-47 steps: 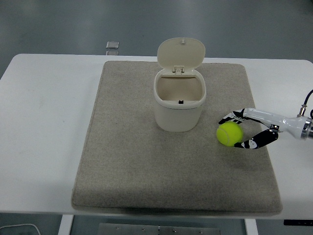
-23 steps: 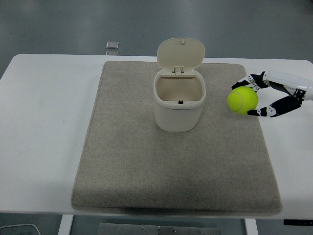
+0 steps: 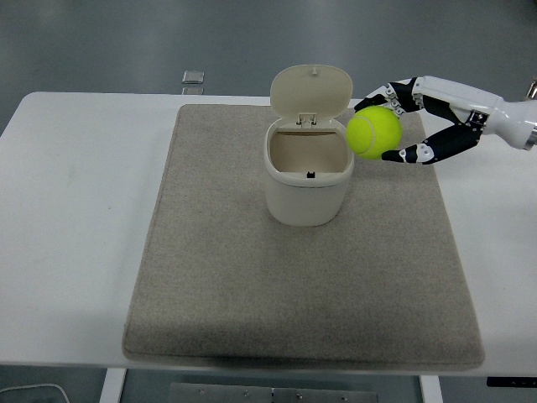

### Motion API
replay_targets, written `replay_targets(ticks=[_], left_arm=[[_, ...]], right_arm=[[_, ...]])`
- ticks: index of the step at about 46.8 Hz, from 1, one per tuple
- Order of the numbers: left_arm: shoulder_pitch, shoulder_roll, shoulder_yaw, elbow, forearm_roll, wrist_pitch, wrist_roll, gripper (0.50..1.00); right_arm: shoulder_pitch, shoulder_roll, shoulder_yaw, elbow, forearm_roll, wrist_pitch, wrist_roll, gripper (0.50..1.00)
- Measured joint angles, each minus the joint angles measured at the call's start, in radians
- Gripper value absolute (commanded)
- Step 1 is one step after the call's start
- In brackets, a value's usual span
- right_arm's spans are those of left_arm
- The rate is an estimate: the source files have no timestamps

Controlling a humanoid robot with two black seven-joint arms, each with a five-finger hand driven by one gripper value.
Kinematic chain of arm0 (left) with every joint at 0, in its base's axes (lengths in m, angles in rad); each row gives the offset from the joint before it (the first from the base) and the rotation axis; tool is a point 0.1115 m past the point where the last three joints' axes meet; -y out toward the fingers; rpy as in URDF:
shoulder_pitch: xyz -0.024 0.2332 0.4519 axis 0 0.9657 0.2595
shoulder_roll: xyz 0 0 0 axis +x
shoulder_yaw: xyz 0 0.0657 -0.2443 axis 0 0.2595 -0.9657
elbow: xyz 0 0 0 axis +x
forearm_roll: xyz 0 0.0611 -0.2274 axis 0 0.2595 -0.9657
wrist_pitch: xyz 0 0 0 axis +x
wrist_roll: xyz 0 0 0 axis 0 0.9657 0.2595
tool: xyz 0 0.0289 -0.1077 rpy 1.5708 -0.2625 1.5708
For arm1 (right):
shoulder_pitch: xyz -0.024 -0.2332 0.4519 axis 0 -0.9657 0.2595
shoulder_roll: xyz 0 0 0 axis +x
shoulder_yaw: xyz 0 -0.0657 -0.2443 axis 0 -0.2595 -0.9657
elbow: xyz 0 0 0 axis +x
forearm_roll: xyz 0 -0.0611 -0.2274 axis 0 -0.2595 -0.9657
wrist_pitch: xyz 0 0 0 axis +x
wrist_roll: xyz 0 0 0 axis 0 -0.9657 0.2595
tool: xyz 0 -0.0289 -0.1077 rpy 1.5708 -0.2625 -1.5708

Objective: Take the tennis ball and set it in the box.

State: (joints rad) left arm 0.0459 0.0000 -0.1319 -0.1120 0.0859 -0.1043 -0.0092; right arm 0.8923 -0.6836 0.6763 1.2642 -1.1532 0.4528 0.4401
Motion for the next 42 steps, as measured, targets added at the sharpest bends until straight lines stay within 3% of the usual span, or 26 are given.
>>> replay_targets(ticks=[13, 19, 29, 33, 42], left_arm=[[0.000, 0.000, 0.000, 0.000, 0.000, 0.000, 0.000, 0.992], [0.000, 0.000, 0.000, 0.000, 0.000, 0.000, 0.000, 0.992], [0.000, 0.000, 0.000, 0.000, 0.000, 0.000, 0.000, 0.992], [0.000, 0.000, 0.000, 0.000, 0.000, 0.000, 0.000, 0.992], [0.000, 0.000, 0.000, 0.000, 0.000, 0.000, 0.000, 0.992]], right_arm=[[-0.002, 0.095, 0.003, -0.002, 0.057, -0.016, -0.104, 0.574], [-0.006, 0.129, 0.003, -0.008, 0.075, -0.057, -0.148, 0.615], [-0.022, 0.151, -0.004, -0.012, 0.075, -0.094, -0.165, 0.750], [-0.024, 0.150, -0.010, -0.012, 0.075, -0.095, -0.165, 0.846], [-0.027, 0.142, -0.015, -0.012, 0.074, -0.093, -0.166, 0.860]])
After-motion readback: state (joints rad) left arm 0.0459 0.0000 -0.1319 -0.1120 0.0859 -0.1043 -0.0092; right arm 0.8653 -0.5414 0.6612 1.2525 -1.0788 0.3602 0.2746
